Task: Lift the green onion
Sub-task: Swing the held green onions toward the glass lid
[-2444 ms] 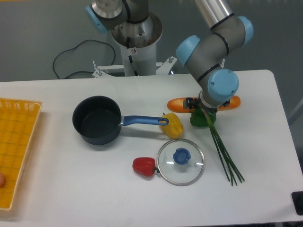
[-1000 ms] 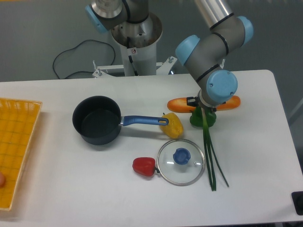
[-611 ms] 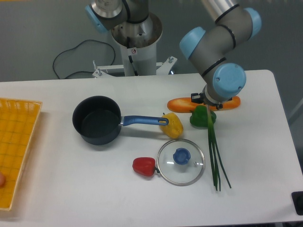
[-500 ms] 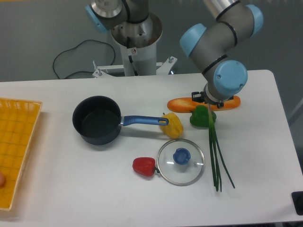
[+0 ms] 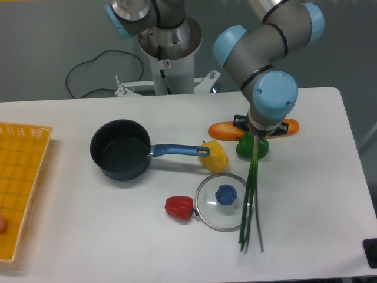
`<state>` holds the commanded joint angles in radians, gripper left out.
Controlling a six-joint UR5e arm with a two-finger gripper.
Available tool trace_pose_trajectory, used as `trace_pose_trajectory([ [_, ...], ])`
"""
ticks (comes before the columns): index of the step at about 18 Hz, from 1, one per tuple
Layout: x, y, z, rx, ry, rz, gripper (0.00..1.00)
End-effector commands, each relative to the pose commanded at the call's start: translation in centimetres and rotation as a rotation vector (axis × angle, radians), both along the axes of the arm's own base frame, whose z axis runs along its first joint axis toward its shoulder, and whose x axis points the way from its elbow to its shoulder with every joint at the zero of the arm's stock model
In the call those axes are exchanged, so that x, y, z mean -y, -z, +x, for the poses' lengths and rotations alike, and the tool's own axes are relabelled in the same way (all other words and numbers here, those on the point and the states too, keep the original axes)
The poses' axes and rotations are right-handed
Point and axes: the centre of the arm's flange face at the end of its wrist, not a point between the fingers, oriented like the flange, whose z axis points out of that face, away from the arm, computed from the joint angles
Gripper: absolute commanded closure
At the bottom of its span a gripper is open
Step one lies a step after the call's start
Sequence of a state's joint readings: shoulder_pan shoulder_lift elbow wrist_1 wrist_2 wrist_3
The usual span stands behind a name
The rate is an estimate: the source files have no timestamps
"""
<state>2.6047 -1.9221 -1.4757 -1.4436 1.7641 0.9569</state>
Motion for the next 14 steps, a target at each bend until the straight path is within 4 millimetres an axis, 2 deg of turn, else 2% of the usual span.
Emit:
trace_pose_trajectory([
  [2,-1.1,-0.2,0.9,0.008,0.06,0.021,0.82],
  [6,-2.3,-2.1,2.5,0.0,0.145,0.073,0.82],
  [14,-4.5,-1.6,3.4,0.011,0.235,0.162,0.82],
])
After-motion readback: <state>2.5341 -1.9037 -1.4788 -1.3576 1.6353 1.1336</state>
